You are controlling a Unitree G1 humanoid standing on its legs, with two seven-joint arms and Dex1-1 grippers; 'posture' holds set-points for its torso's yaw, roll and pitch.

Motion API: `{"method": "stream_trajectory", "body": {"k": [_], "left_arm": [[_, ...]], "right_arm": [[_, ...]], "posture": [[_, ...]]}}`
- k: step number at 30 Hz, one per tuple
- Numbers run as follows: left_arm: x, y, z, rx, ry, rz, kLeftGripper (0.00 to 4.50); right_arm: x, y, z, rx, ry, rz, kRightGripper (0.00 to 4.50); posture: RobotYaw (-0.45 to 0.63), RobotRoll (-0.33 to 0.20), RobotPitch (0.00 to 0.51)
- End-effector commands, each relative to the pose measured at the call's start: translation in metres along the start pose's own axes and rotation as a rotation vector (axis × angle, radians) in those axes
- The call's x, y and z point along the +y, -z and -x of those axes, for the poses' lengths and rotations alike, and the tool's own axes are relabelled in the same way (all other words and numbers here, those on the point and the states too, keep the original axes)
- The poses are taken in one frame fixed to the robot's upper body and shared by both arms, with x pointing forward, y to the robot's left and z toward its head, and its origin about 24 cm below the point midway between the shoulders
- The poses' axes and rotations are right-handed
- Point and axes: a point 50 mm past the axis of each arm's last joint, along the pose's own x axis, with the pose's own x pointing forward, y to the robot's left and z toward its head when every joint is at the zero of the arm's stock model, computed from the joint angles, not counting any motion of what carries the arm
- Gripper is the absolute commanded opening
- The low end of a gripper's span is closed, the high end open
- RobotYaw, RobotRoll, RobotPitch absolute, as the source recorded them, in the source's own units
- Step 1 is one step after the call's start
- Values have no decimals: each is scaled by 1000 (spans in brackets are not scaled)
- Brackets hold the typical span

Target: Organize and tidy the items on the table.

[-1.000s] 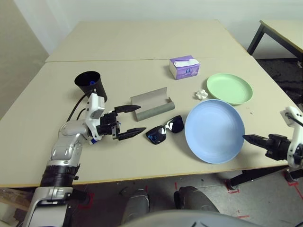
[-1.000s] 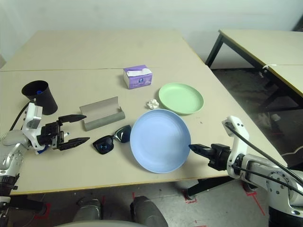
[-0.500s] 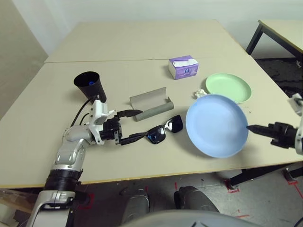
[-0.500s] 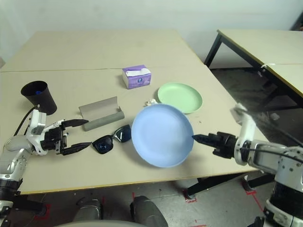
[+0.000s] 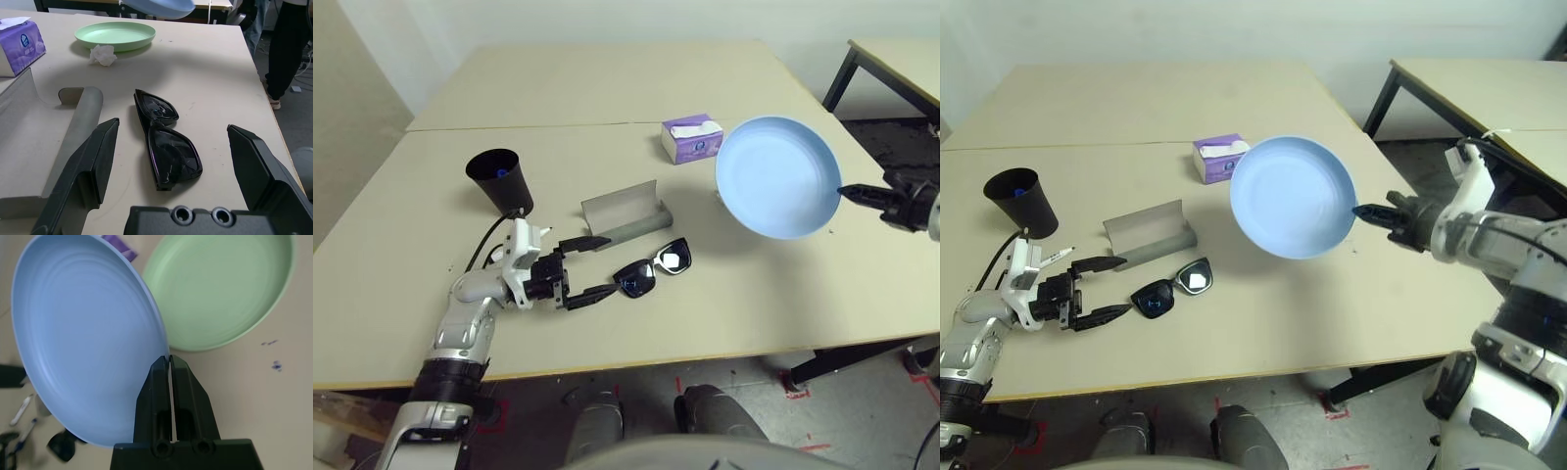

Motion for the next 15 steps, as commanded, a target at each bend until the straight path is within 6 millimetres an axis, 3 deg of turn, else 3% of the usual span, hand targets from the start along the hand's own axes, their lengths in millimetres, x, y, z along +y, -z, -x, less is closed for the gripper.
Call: {"method": "stream_trajectory", "body": {"k": [1, 15], "left_arm": [[-6, 4, -1, 10, 14, 5, 4500], [-11, 3, 15, 25, -46, -2, 4500]], "right_arm": [[-10, -10, -7, -8, 98, 15, 28], [-28, -32, -33, -101, 226, 5, 28]], "posture": [[-133, 0, 79], [-90, 0, 103]]}}
